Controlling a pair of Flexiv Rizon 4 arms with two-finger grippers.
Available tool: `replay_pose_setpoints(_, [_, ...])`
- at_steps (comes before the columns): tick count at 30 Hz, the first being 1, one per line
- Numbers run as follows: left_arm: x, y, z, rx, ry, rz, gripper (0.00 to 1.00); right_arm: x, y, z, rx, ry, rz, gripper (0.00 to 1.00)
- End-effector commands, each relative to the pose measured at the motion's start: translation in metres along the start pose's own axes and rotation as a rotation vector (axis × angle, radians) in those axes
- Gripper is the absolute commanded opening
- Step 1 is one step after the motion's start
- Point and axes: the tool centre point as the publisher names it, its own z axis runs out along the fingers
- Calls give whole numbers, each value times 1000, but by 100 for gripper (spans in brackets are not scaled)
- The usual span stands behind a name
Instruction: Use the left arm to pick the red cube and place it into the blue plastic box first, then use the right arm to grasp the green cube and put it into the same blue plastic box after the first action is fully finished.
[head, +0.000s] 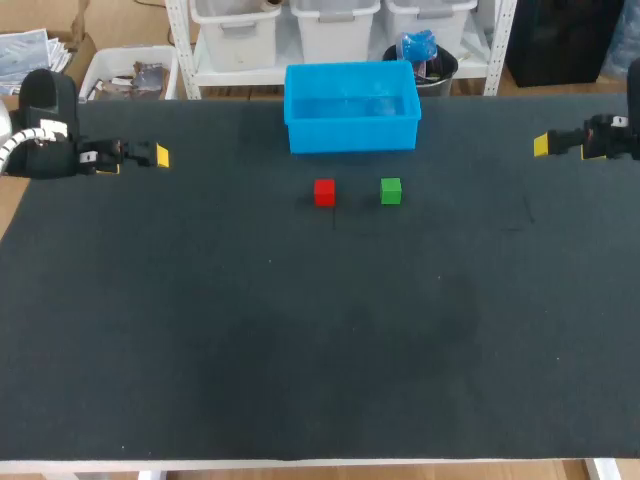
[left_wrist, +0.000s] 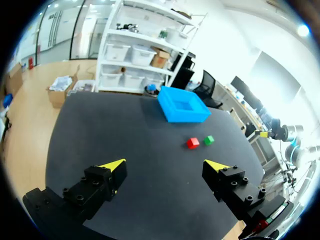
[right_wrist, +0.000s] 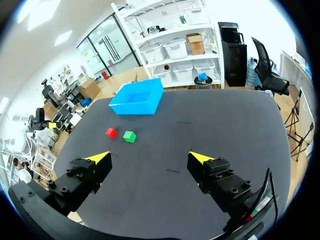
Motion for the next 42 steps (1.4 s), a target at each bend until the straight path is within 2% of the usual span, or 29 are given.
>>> replay_pose_setpoints(1, [-1,-1,0,-6,6,-2,100,0,0,1,1,1,0,100])
replay_pose_setpoints(9, [-1,-1,0,-6,6,-2,100,0,0,1,1,1,0,100])
replay_pose_setpoints(16, [-22,-32,46,-47,124,57,100,0,0,1,1,1,0,100])
replay_pose_setpoints(22, [-26,-53,76,-154,250,99,100,0,0,1,1,1,0,100])
replay_pose_setpoints(27, [-25,-68,95,-227,298,51,100,0,0,1,1,1,0,100])
replay_pose_setpoints(29, [-24,-78,101,-190,289,49,100,0,0,1,1,1,0,100])
replay_pose_setpoints(42, [-24,-78,101,-190,289,49,100,0,0,1,1,1,0,100])
